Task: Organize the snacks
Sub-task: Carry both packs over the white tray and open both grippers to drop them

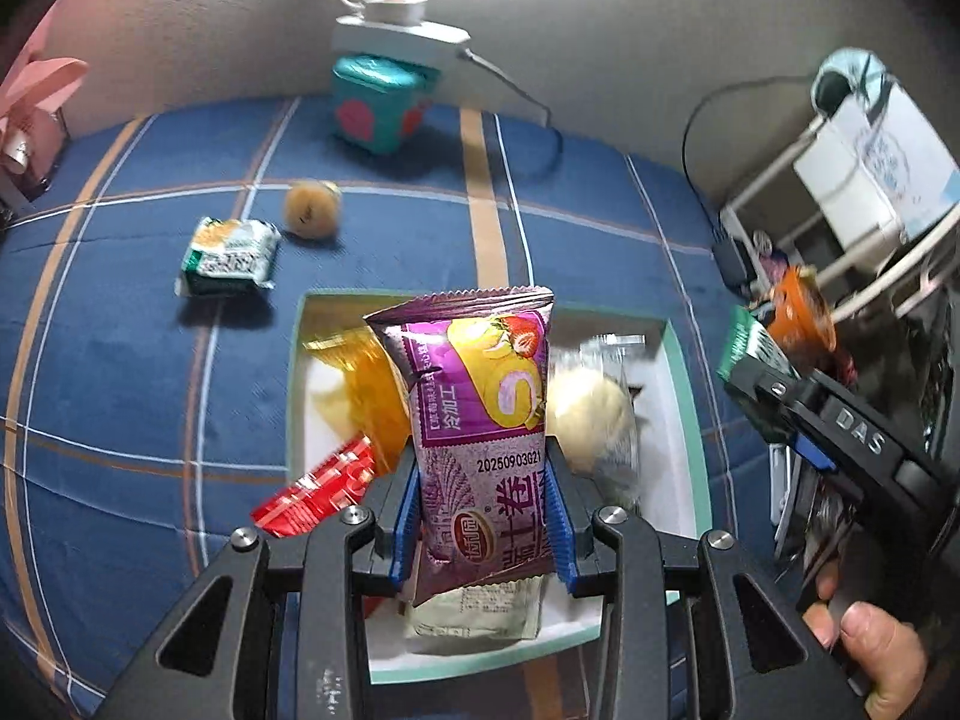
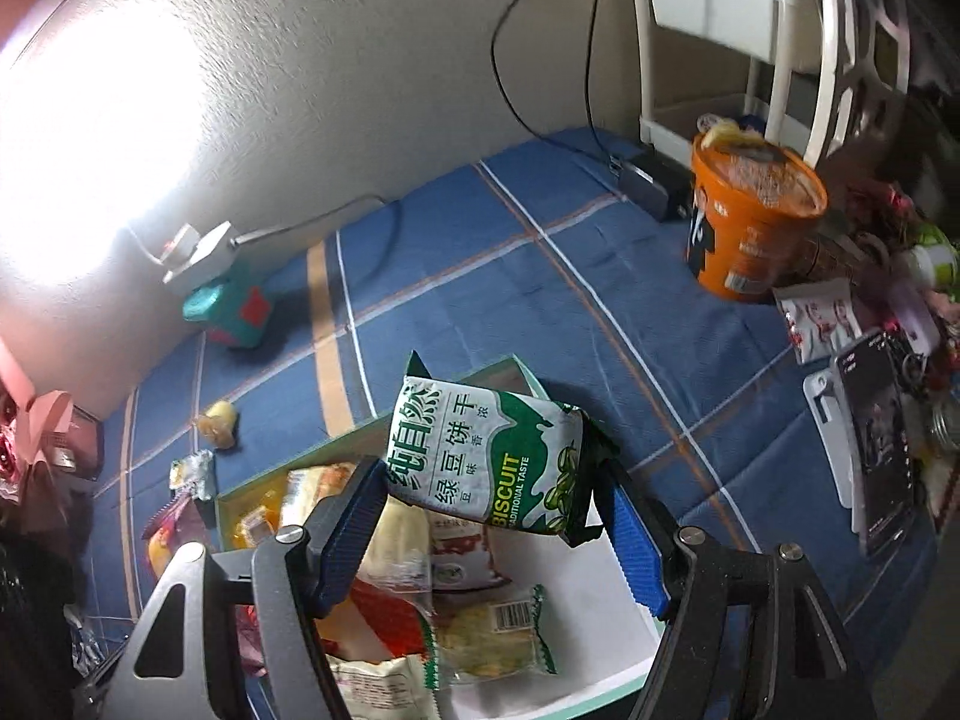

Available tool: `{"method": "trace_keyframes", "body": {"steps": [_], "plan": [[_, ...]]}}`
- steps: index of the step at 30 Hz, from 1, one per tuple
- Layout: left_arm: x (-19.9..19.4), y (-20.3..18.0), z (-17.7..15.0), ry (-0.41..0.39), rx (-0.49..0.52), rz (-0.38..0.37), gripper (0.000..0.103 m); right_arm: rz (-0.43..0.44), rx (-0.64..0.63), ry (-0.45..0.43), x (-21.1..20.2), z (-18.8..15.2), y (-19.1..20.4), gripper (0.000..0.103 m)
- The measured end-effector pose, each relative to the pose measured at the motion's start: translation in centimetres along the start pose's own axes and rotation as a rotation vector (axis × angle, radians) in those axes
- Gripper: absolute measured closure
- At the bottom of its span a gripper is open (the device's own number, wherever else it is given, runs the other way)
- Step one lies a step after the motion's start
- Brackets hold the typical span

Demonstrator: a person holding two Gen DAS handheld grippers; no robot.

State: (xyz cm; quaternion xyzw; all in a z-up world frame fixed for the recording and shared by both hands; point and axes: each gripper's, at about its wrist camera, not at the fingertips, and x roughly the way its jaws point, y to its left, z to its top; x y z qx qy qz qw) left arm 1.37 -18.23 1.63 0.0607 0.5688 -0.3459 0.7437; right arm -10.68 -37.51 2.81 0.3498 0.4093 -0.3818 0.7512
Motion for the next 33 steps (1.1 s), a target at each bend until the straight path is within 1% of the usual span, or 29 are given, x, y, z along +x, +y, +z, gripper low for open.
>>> {"method": "trace_keyframes", "body": {"steps": [5, 11, 12, 13, 15, 20, 24, 25, 28, 33], "plan": [[1.7, -0.9, -1.1, 0.052, 0.019, 0.02, 0.065, 0.001, -0.001, 0.101, 3.1, -0.6, -0.1, 0.029], [3.0, -1.4, -1.8, 0.093, 0.024, 0.052, 0.064, -0.006, 0.02, 0.158, 5.1, -1.4, -0.7, 0.029], [3.2, -1.3, -1.9, 0.103, 0.018, 0.058, 0.059, -0.005, 0.026, 0.162, 5.3, -1.4, -0.8, 0.029], [3.4, -1.3, -1.9, 0.111, 0.013, 0.061, 0.047, -0.005, 0.032, 0.163, 5.4, -1.4, -0.9, 0.029], [3.4, -1.2, -2.0, 0.115, 0.011, 0.064, 0.038, -0.001, 0.042, 0.16, 5.4, -1.3, -1.0, 0.029], [2.9, -1.1, -1.9, 0.101, 0.007, 0.074, 0.037, 0.006, 0.062, 0.156, 5.2, -1.2, -1.5, 0.028], [2.1, -0.5, -1.4, 0.082, -0.015, 0.077, 0.035, 0.015, 0.059, 0.136, 4.4, -1.0, -1.2, 0.028], [1.8, -0.2, -1.2, 0.075, -0.026, 0.076, 0.033, 0.018, 0.057, 0.134, 4.1, -1.0, -1.2, 0.028], [1.0, 1.1, -0.4, 0.044, -0.07, 0.088, 0.031, 0.02, 0.038, 0.126, 3.7, -0.9, -0.5, 0.028], [-0.3, 4.7, 0.8, -0.014, -0.174, 0.152, 0.03, 0.033, -0.031, 0.121, 3.3, -1.1, 2.2, 0.028]]}}
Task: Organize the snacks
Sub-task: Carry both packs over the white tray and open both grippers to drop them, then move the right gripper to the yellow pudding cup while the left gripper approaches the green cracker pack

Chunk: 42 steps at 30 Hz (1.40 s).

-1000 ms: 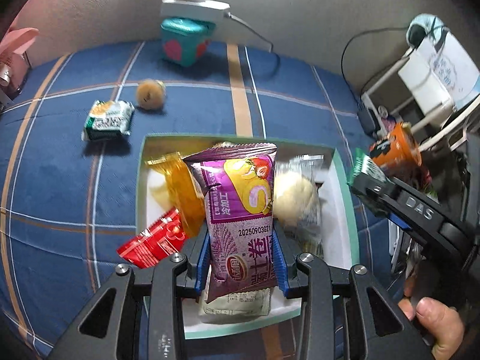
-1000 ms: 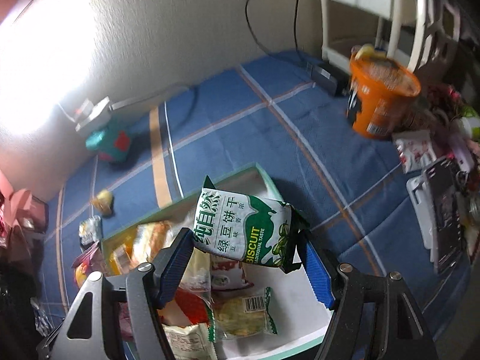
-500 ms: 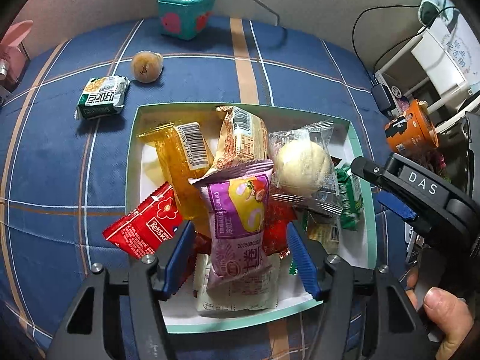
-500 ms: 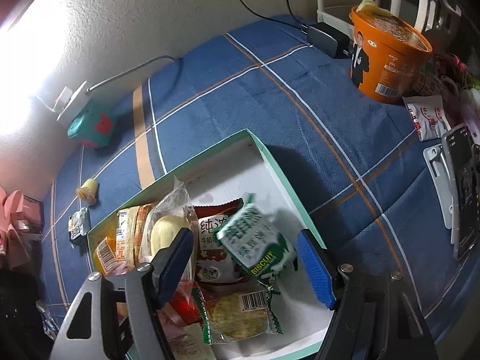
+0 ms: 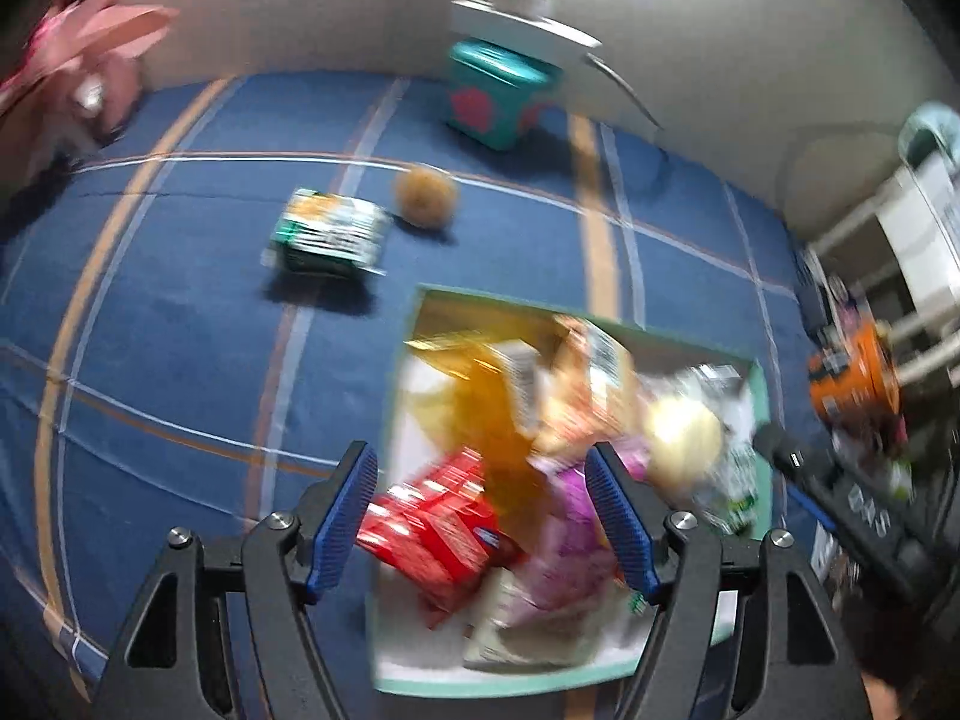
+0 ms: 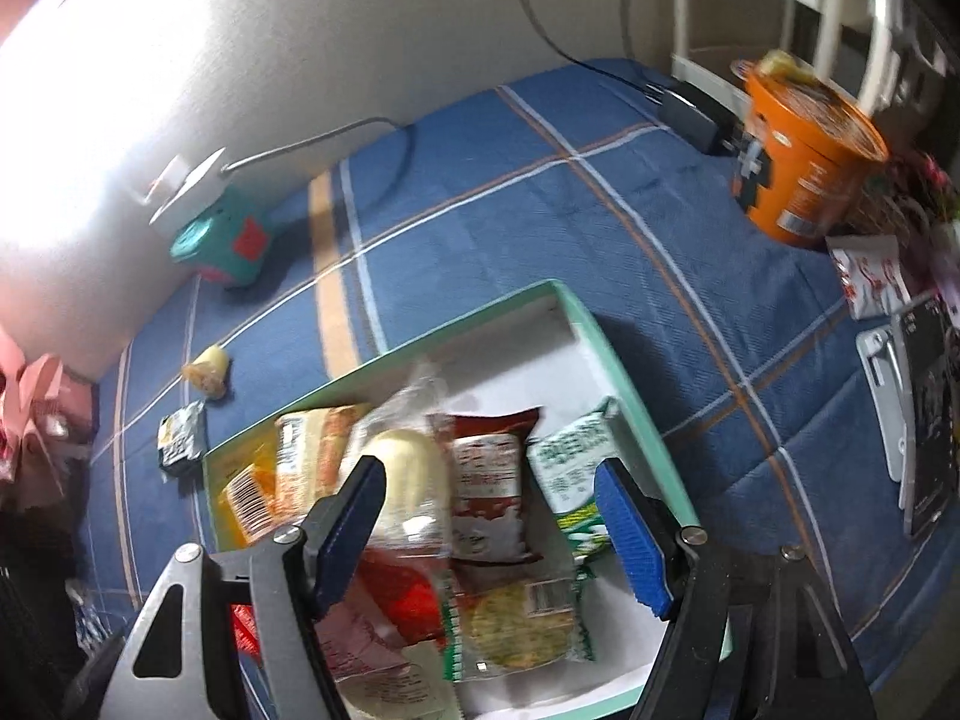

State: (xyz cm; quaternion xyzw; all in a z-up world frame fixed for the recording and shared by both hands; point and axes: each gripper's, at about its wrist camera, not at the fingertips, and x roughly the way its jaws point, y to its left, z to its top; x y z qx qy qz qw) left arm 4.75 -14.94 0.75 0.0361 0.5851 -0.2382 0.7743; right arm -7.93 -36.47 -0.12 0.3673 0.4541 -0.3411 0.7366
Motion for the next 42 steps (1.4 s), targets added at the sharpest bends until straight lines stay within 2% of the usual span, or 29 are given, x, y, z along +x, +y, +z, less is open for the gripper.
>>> {"method": "trace_keyframes", "body": {"steps": [6, 14, 17, 18, 20, 22, 26, 36, 42], "plan": [[-0.5, 3.5, 1.4, -0.03, -0.084, 0.037, 0.03, 0.015, -0.097, -0.009, -0.4, -0.3, 3.4, 0.028], [-0.5, 5.8, 2.4, -0.048, -0.147, 0.056, 0.029, 0.036, -0.176, -0.016, -0.9, -1.0, 6.5, 0.028], [-0.5, 6.1, 2.5, -0.047, -0.154, 0.055, 0.021, 0.034, -0.197, -0.016, -0.8, -1.2, 7.2, 0.028], [-0.5, 6.2, 2.5, -0.048, -0.155, 0.056, 0.018, 0.034, -0.2, -0.014, -0.7, -1.3, 7.4, 0.026], [-0.5, 6.3, 2.5, -0.049, -0.155, 0.067, 0.009, 0.035, -0.212, -0.016, -0.6, -1.4, 7.7, 0.017], [-0.5, 6.5, 2.5, -0.06, -0.157, 0.091, 0.002, 0.04, -0.218, -0.022, -0.6, -1.4, 8.0, 0.0], [-0.3, 6.7, 2.6, -0.065, -0.142, 0.136, 0.001, 0.044, -0.227, -0.033, -0.5, -1.5, 8.3, 0.0], [-0.7, 7.2, 3.1, -0.107, -0.109, 0.158, 0.001, 0.034, -0.23, -0.035, -0.4, -1.5, 8.4, 0.0], [-1.6, 10.0, 4.2, -0.17, -0.138, 0.203, 0.001, 0.04, -0.276, -0.048, -0.4, -1.9, 10.1, 0.0]]}}
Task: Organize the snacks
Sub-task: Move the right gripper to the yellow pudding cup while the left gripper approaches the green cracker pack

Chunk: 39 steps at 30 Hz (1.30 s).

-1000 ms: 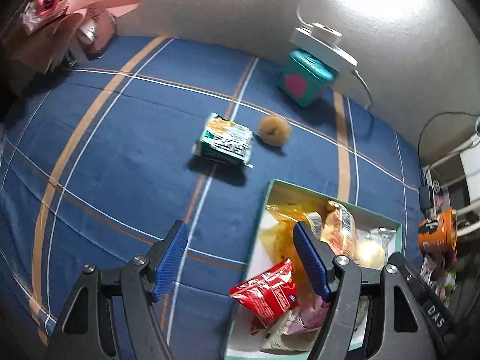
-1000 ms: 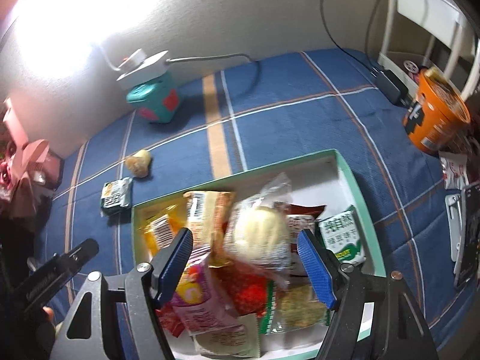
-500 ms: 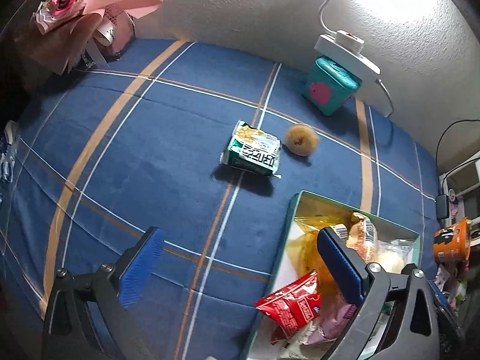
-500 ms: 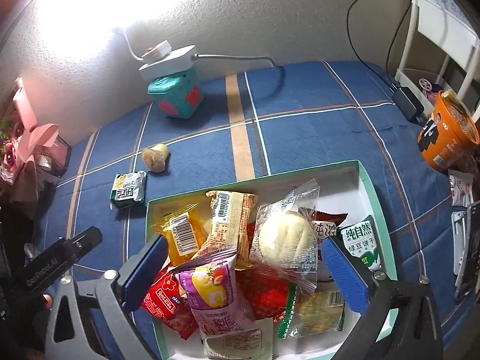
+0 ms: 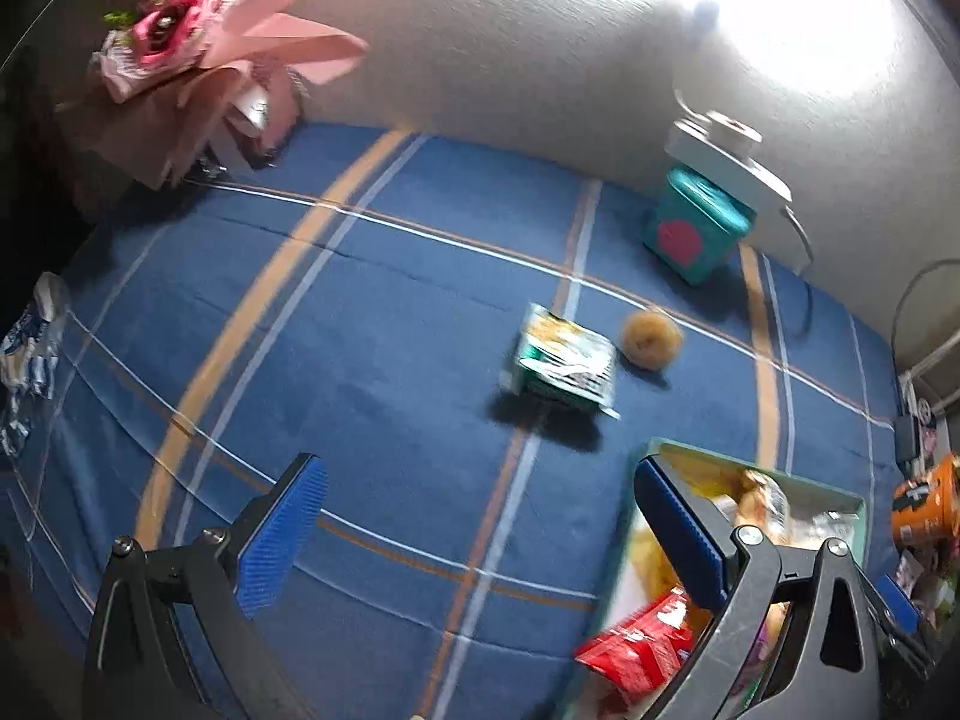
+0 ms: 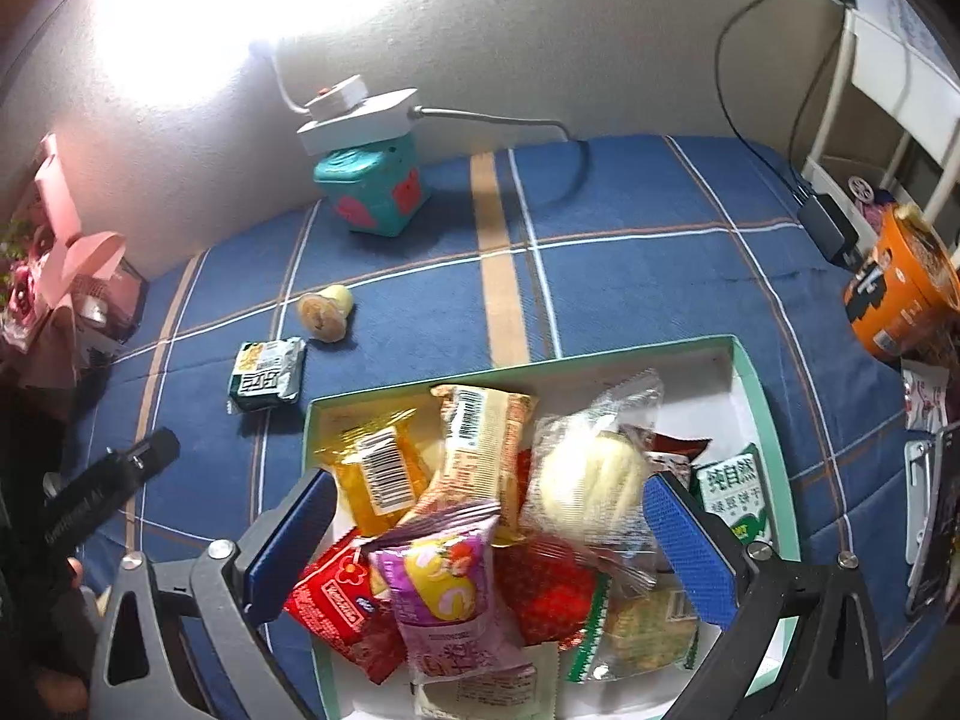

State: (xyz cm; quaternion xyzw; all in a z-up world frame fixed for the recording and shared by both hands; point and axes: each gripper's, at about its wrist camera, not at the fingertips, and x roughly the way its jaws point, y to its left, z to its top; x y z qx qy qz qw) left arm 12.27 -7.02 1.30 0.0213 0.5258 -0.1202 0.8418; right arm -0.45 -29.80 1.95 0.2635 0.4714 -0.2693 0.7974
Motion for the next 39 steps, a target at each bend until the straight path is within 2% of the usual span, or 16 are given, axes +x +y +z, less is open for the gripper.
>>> {"method": "trace_keyframes", "body": {"steps": [5, 11, 16, 22, 27, 29, 32, 36, 39], "plan": [[0.8, 3.9, 0.9, 0.01, -0.075, 0.045, 0.001, 0.02, -0.048, 0.008, 0.6, -0.1, 2.5, 0.0], [1.5, 7.9, 1.6, 0.004, -0.137, 0.136, 0.001, 0.05, -0.129, 0.025, 1.5, -0.7, 6.3, 0.0], [2.3, 9.3, 1.8, 0.012, -0.165, 0.151, 0.001, 0.071, -0.137, 0.035, 2.3, -1.0, 8.1, 0.0], [3.1, 7.1, 2.8, 0.014, -0.119, 0.097, 0.001, 0.113, -0.121, 0.028, 2.9, -0.2, 9.1, 0.0], [4.1, 4.3, 4.2, 0.009, -0.022, 0.054, 0.001, 0.111, -0.12, -0.018, 3.2, 1.7, 9.1, 0.0], [4.7, 3.8, 4.7, 0.005, -0.014, 0.044, 0.001, 0.092, -0.109, -0.027, 3.7, 2.6, 8.7, 0.0], [5.8, 3.1, 5.2, 0.011, -0.022, 0.008, 0.001, 0.074, -0.074, -0.024, 4.7, 4.0, 8.0, 0.0], [7.6, 1.0, 5.1, 0.024, 0.028, -0.035, 0.001, 0.077, -0.02, -0.027, 5.8, 5.6, 7.0, 0.0], [8.5, -0.1, 5.0, 0.026, 0.058, -0.075, 0.001, 0.093, 0.012, 0.007, 7.4, 6.5, 6.5, 0.0]]}}
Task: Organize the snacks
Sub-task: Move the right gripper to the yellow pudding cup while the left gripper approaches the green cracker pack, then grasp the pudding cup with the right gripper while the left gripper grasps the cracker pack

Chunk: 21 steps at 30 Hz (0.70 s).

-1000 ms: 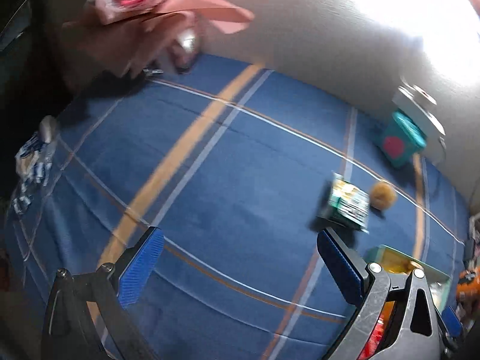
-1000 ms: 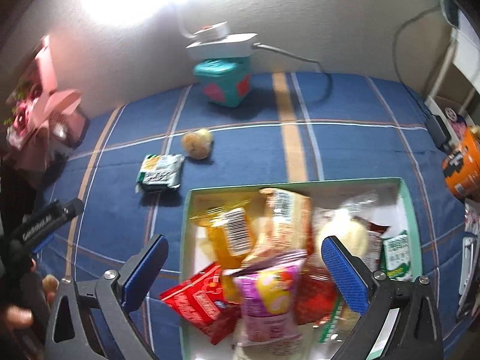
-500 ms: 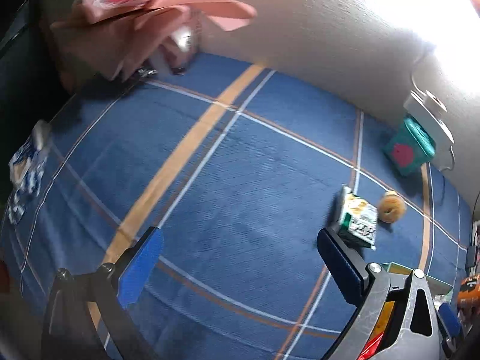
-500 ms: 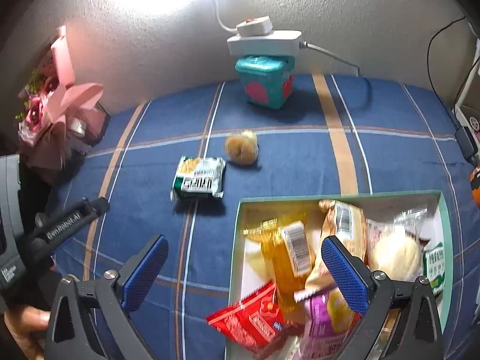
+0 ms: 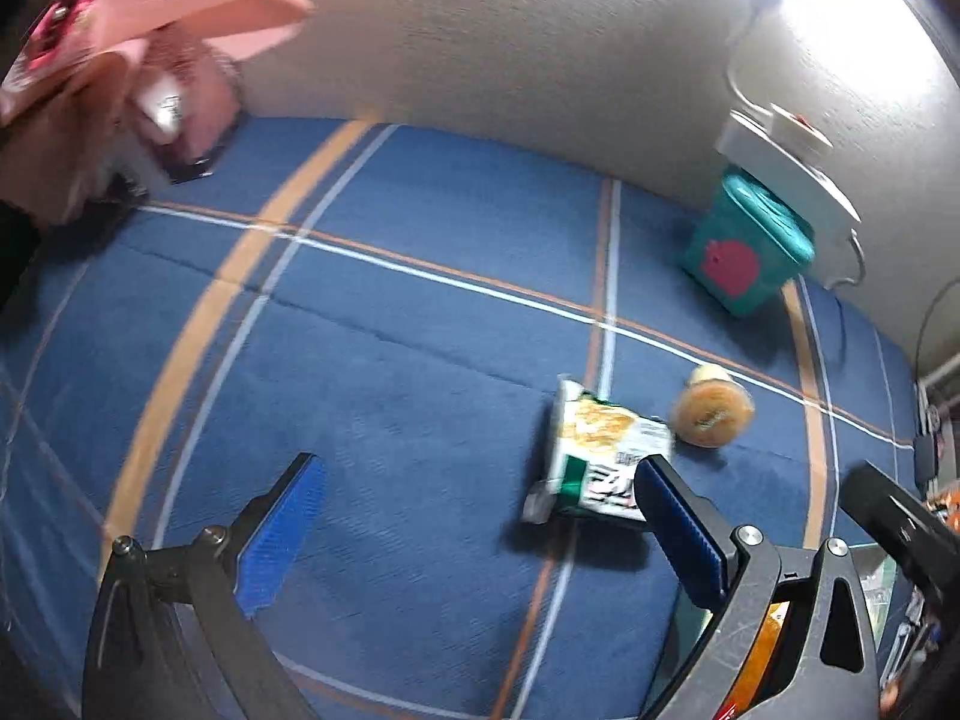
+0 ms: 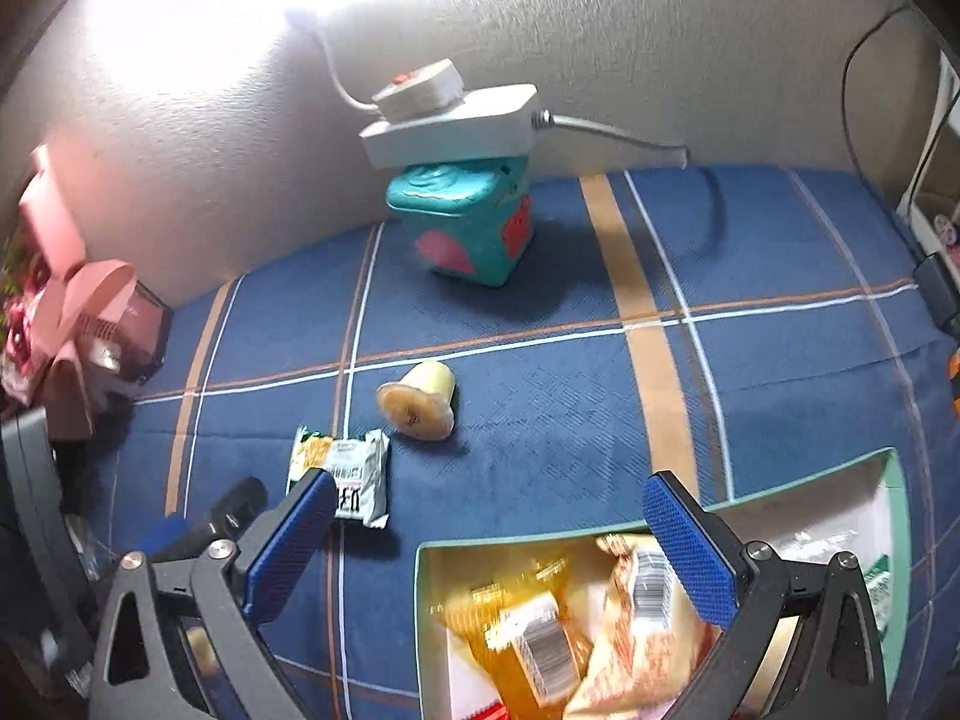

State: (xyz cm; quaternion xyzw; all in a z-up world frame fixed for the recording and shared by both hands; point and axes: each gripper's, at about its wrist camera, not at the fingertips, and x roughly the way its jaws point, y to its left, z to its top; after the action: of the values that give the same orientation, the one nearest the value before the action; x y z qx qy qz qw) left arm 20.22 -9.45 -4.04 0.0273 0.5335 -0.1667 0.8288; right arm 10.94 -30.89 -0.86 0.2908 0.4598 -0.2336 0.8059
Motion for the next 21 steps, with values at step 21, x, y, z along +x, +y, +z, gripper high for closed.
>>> {"method": "trace_keyframes", "body": {"steps": [21], "plan": [[4.1, -3.5, -0.3, 0.025, 0.112, -0.086, 0.024, 0.001, -0.102, 0.102, 6.9, 3.7, 2.2, 0.025]]}}
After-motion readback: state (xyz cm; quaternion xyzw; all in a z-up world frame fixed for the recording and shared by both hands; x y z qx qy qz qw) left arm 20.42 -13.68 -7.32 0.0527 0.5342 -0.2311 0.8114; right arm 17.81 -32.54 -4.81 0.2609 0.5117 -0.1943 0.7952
